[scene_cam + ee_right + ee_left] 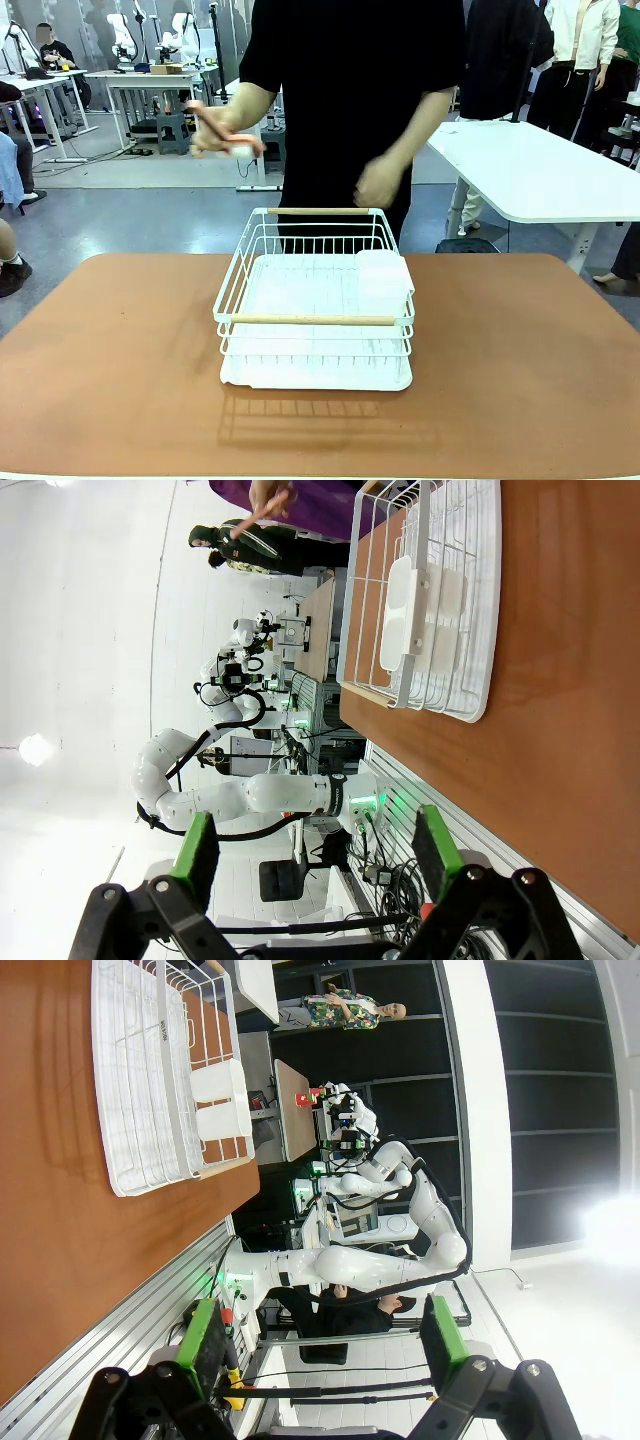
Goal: Clean the table.
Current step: Pick up the Lint Roller when the human hands it over.
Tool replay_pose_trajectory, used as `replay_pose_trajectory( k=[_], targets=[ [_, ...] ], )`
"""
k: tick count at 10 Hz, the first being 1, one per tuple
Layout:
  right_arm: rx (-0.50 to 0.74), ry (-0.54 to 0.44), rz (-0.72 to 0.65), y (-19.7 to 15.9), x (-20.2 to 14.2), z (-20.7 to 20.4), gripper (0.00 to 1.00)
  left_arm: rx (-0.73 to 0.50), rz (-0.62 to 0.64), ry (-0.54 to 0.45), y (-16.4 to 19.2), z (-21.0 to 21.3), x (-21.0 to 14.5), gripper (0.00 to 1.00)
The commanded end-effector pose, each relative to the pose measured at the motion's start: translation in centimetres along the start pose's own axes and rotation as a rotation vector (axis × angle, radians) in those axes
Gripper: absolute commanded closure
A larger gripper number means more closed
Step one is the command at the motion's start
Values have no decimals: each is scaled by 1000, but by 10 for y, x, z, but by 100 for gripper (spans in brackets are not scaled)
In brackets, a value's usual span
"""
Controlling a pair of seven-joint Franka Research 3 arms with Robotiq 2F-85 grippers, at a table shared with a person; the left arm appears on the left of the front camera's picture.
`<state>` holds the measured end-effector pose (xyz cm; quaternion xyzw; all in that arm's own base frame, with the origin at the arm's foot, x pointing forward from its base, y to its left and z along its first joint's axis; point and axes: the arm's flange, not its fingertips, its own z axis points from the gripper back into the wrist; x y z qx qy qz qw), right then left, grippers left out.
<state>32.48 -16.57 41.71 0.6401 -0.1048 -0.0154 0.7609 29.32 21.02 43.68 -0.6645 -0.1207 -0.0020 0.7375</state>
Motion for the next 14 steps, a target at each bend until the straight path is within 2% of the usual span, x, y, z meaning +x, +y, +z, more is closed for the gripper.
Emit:
replay_pose_trajectory(
  k=[1,7,11,13,14],
  targets=[
    [1,-1,2,2,0,0,0,1,-6,-5,-2,2,-1,0],
    [1,-1,2,2,0,0,0,0,0,0,0,0,0,0],
    [1,-1,2,2,0,0,0,84,153,-252,-81,-53,24,0],
    [1,-1,2,2,0,0,0,170,221,-408,-102,-81,41,0],
    [1,-1,2,2,0,0,0,207,231,-443,-105,-94,48,0]
  ],
)
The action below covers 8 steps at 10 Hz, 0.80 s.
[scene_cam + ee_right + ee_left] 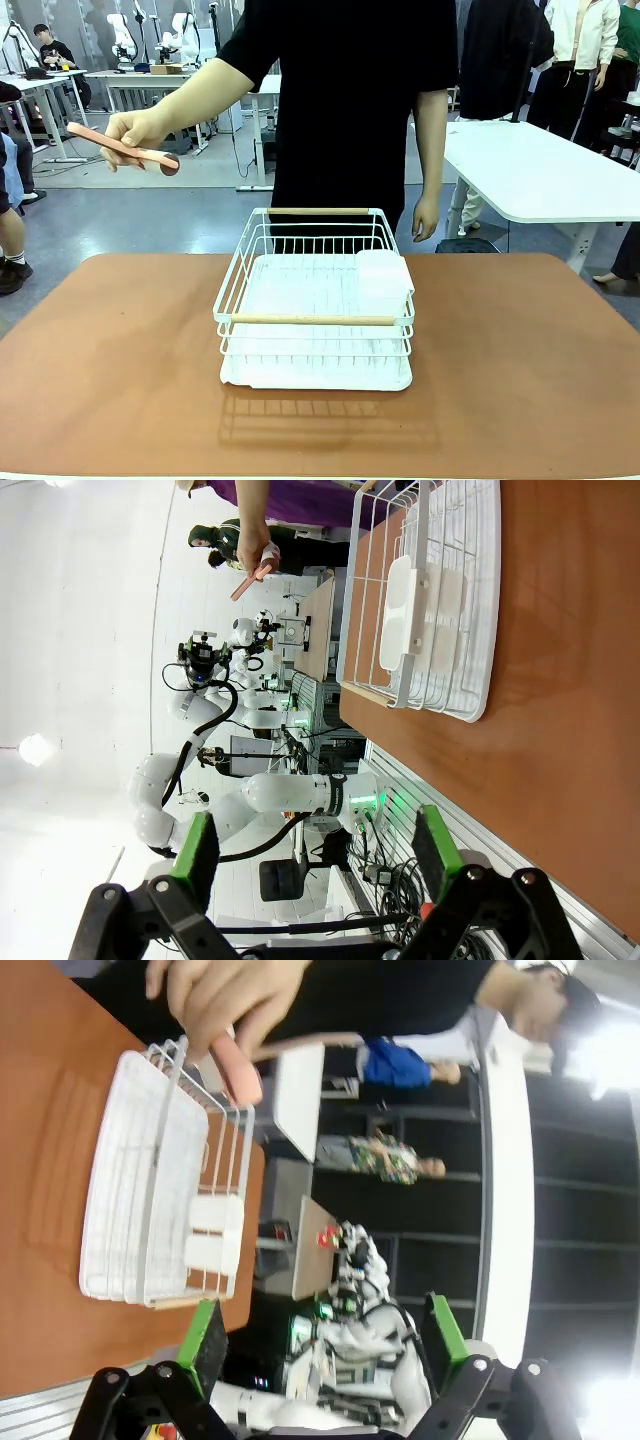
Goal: Clean the table.
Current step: Pick up the Lint Roller when the human hands it over.
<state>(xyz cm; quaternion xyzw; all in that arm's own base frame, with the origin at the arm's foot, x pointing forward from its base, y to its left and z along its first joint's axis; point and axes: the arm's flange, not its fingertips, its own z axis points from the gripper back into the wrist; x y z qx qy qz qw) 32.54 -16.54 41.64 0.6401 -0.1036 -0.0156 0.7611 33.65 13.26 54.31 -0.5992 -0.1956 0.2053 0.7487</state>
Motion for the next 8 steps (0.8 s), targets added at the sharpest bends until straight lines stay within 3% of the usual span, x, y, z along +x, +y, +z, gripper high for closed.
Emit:
replay_pose_trajectory(
  k=[1,3,6,7,8],
  targets=[
    [1,-2,4,2,-1,1,0,81,59,-66,-1,-27,-9,0],
    [1,-2,4,2,-1,1,0,111,94,-37,-3,-30,-10,0],
    [1,-2,4,2,-1,1,0,89,37,-60,-3,-27,-4,0],
    [1,-2,4,2,-1,1,0,93,60,-49,-2,-33,-5,0],
    [1,-2,4,2,-1,1,0,138,135,-99,-17,-42,-18,0]
  ],
)
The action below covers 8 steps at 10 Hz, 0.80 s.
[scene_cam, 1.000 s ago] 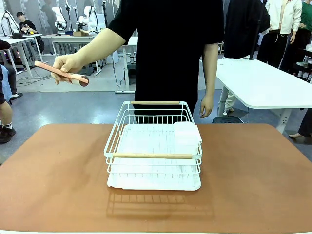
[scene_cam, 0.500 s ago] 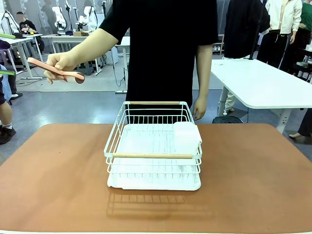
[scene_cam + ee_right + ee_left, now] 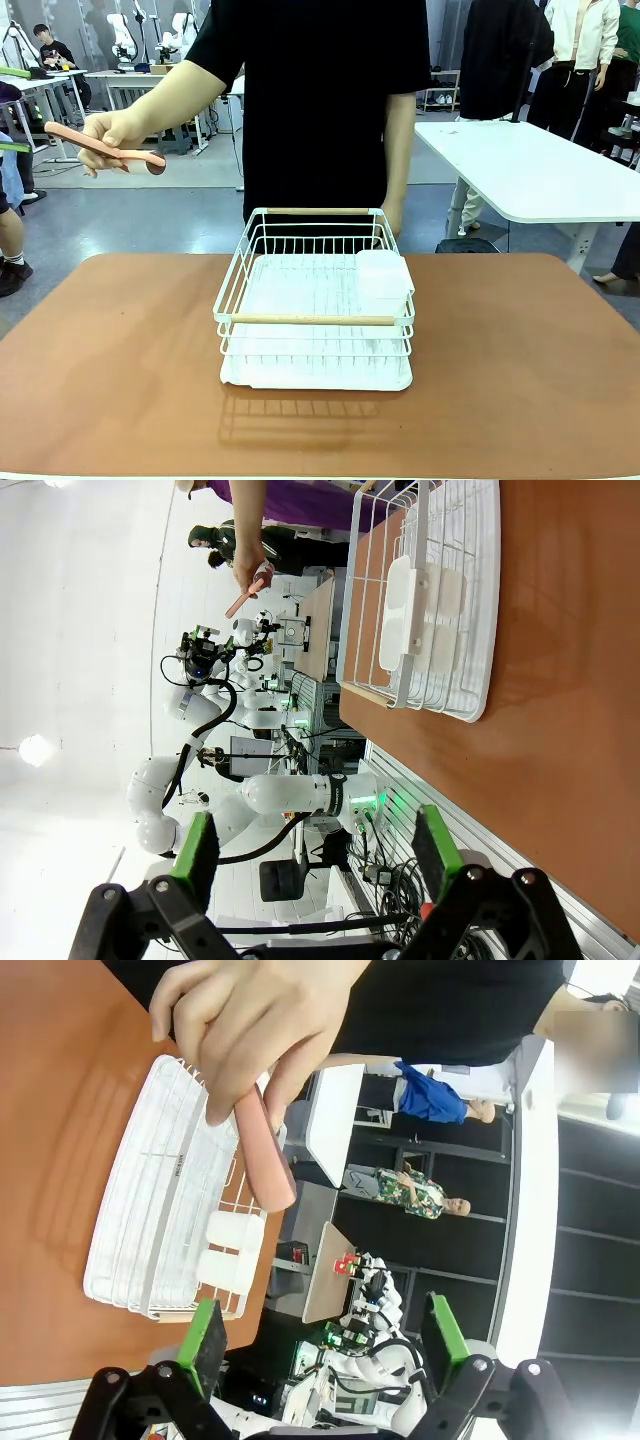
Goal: Clean the table.
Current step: Pick up the Lint Roller when the human hands it over.
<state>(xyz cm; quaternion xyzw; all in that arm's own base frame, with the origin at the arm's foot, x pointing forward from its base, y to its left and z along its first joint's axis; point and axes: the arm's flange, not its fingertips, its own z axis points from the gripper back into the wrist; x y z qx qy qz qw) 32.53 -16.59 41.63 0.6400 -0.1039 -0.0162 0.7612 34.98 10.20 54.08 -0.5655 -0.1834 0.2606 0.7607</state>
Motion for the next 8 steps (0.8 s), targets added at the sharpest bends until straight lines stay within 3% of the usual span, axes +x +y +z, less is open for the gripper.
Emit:
replay_pose_trajectory(
  k=[1,5,8],
  targets=[
    [2,-1,5,2,0,0,0,97,78,-51,-21,-16,-25,0],
    [2,-1,5,2,0,0,0,267,168,-187,-25,-37,-35,0],
    [2,-1,5,2,0,0,0,304,144,-234,-21,-43,-26,0]
  ],
)
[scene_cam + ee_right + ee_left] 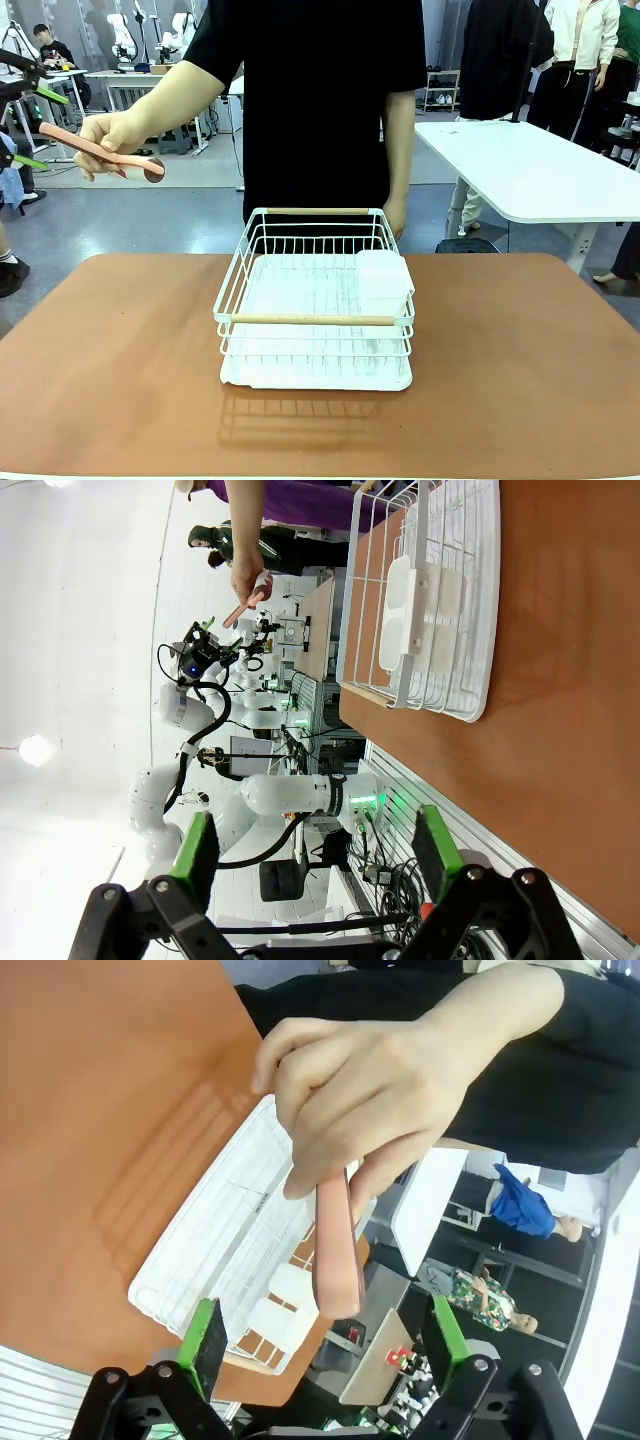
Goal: Clean the table.
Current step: Pick up the Lint Roller when the human hands it over.
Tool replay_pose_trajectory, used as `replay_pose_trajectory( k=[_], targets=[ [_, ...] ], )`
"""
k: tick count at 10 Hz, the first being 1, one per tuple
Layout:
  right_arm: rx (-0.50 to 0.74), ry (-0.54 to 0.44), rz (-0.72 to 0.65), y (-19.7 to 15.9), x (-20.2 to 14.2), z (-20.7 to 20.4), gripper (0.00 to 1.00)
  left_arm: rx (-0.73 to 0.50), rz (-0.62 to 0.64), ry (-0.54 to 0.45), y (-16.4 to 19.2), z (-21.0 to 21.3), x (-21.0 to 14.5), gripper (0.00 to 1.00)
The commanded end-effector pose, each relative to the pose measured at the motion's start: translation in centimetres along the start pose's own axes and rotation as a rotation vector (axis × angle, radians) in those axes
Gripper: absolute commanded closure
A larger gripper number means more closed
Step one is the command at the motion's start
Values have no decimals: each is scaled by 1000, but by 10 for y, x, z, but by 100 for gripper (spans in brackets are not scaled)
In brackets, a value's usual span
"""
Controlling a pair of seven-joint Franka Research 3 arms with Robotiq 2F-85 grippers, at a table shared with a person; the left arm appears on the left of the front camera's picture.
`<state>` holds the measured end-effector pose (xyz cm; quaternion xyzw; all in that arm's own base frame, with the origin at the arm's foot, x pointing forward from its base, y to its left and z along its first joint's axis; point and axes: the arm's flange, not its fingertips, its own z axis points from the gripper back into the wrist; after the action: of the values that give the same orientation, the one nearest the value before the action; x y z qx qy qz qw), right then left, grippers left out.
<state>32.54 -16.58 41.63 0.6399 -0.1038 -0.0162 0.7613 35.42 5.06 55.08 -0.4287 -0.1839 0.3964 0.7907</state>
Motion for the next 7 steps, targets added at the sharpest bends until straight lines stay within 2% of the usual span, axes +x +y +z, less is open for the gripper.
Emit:
replay_pose_trajectory(
  k=[1,2,4,7],
  targets=[
    [2,-1,5,2,-1,0,0,16,-10,-25,-1,-9,2,0],
    [2,-1,5,2,-1,0,0,43,-31,-6,0,-13,1,0],
    [2,-1,5,2,-1,0,0,68,-43,-39,0,-24,3,0],
    [2,-1,5,2,-1,0,0,66,-40,-51,0,-19,5,0]
  ],
)
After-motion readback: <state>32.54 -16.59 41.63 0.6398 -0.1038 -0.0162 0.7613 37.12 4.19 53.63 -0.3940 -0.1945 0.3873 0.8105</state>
